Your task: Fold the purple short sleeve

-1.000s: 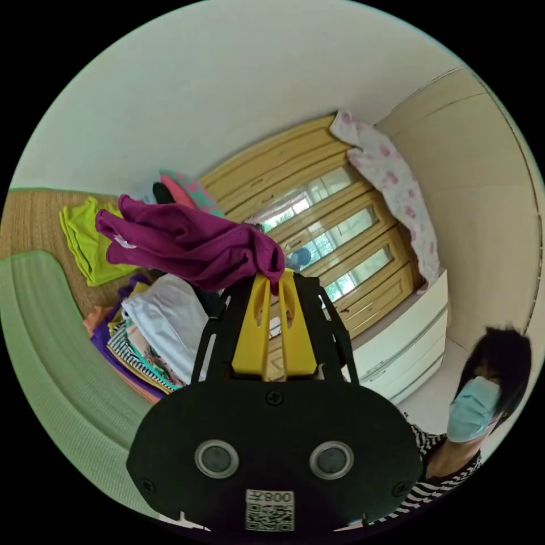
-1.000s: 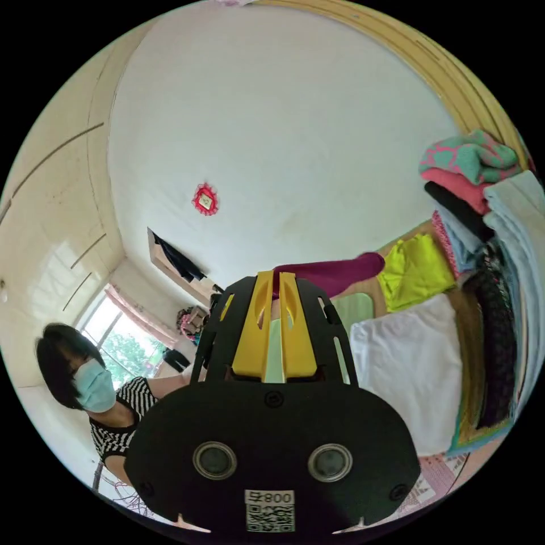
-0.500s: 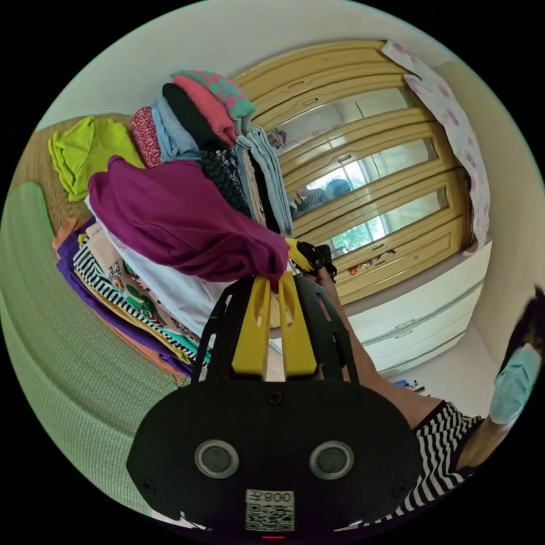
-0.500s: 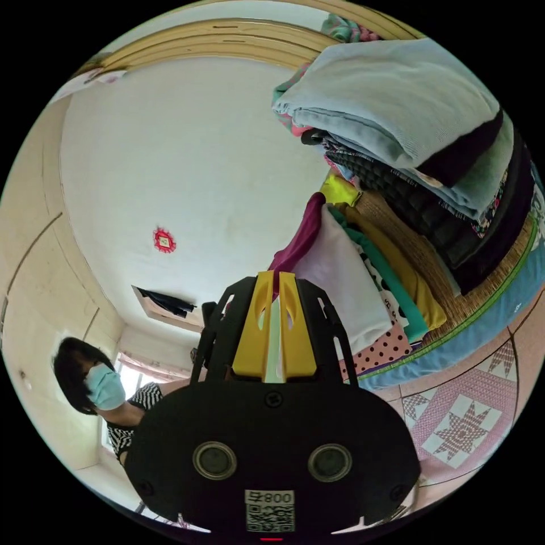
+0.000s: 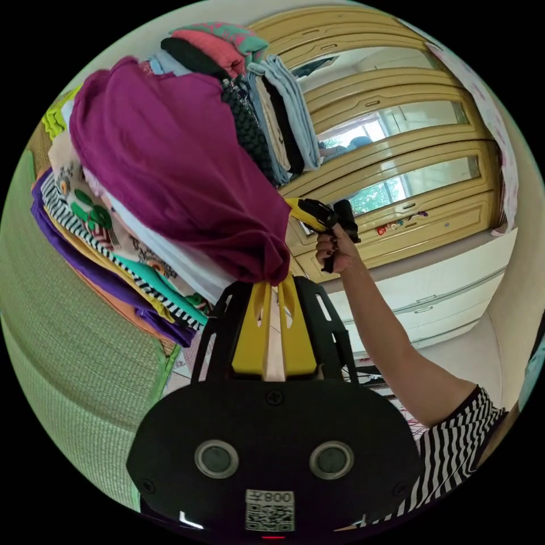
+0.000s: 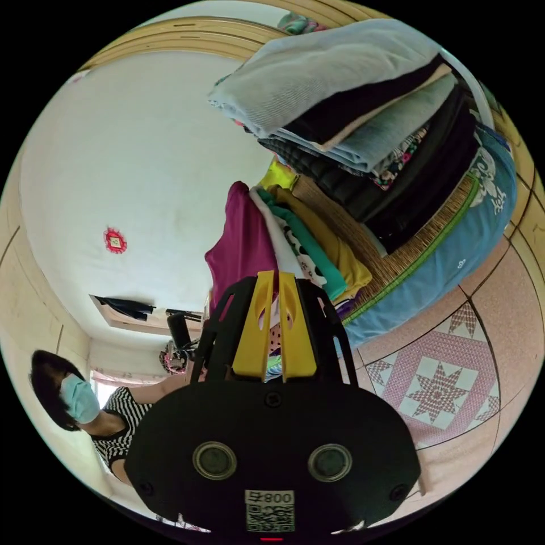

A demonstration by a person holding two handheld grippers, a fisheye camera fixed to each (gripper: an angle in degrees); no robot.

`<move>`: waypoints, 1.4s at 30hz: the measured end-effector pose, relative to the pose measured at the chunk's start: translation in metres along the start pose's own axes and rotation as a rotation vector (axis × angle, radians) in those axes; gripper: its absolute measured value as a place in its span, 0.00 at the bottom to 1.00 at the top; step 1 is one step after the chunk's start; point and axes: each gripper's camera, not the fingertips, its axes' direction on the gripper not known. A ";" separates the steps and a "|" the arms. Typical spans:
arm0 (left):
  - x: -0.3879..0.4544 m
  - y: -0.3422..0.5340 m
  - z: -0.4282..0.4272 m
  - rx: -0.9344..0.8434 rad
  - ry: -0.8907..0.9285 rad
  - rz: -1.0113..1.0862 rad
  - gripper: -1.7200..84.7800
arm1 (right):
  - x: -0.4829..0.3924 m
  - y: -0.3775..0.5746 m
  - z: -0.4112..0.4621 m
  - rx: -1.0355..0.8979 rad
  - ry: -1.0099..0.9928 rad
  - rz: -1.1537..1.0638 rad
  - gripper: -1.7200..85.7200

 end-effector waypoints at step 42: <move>-0.119 0.034 -0.057 -0.025 -0.195 0.238 0.02 | -0.041 0.141 0.237 0.245 0.724 -0.226 0.02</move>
